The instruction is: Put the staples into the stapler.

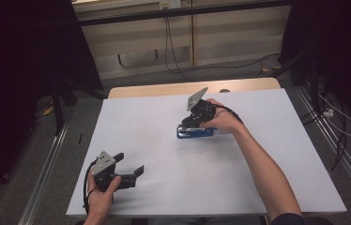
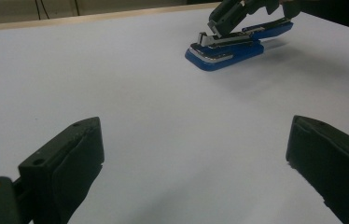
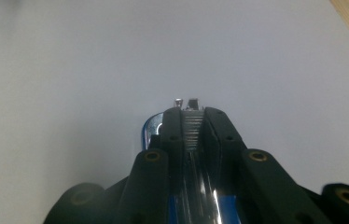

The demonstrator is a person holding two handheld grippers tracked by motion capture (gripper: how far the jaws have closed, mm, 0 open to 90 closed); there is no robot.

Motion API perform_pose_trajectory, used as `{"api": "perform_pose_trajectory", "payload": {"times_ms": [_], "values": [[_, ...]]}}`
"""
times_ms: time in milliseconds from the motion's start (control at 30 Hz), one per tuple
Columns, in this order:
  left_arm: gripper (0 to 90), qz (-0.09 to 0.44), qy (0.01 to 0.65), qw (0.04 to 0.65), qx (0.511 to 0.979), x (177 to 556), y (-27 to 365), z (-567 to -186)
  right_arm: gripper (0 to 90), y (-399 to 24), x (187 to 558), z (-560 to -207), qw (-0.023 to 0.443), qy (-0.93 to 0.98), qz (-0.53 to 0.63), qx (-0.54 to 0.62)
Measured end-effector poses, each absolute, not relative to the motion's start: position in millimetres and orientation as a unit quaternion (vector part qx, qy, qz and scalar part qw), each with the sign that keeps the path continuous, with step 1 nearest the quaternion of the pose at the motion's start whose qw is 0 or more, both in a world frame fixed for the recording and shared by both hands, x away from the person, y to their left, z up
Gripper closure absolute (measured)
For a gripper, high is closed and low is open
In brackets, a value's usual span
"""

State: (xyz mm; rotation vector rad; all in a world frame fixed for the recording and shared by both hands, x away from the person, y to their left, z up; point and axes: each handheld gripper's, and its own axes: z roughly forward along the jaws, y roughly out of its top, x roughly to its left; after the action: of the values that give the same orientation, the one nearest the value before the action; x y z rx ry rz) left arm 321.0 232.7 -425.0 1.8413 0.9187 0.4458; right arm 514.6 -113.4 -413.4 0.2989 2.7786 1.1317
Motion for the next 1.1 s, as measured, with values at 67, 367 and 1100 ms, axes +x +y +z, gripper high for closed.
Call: {"api": "perform_pose_trajectory", "payload": {"times_ms": [67, 367, 1100], "values": [[4.4, 0.182, 0.381, 0.497, 0.758, 321.2, 232.5, -425.4, 79.1, -113.8, 515.1, -413.2, 0.07, 0.922, 0.369, 0.096], [4.4, 0.182, 0.382, 0.497, 0.758, 321.2, 233.0, -425.6, 79.1, -112.8, 518.0, -417.5, 0.065, 0.925, 0.367, 0.081], [4.3, 0.182, 0.382, 0.495, 0.759, 321.4, 233.5, -425.6, 79.1, -110.7, 519.5, -414.3, 0.057, 0.923, 0.372, 0.079]]}}
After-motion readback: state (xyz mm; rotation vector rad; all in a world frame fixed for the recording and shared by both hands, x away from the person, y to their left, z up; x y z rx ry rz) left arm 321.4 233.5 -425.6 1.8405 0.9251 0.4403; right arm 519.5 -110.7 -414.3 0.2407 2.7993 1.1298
